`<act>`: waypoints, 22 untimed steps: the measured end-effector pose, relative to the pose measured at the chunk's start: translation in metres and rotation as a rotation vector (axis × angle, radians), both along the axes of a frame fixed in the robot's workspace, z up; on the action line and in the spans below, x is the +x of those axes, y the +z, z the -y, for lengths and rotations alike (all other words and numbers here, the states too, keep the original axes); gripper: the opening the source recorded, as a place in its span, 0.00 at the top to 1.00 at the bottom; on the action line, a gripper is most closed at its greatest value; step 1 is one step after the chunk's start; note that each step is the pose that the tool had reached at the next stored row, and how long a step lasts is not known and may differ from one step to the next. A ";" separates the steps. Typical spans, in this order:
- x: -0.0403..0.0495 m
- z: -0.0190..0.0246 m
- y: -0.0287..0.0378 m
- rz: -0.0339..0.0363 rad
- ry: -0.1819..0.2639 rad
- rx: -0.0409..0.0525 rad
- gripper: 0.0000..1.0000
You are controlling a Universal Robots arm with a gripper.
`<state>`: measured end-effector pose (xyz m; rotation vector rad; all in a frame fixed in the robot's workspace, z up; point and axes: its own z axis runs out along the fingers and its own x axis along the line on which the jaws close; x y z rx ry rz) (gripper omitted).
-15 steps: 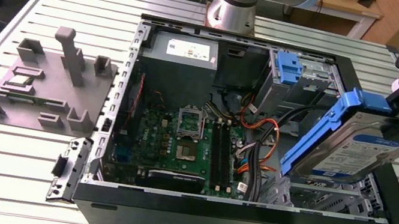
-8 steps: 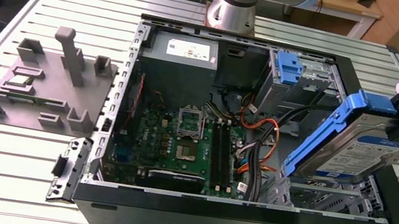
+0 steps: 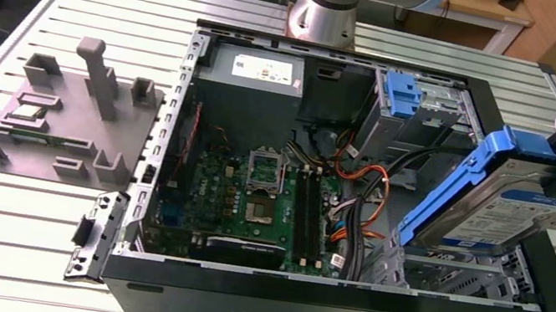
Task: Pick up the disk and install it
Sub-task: 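Pick up the disk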
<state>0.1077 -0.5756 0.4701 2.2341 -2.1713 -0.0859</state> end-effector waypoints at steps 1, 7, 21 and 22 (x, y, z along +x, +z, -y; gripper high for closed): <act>0.0012 -0.0001 0.0000 0.0000 0.000 0.0000 0.65; 0.0043 -0.0002 0.0000 0.0000 0.000 0.0001 0.65; 0.0056 -0.0002 -0.0002 0.0011 0.000 0.0009 0.65; 0.0056 -0.0002 -0.0003 0.0022 0.000 0.0011 0.65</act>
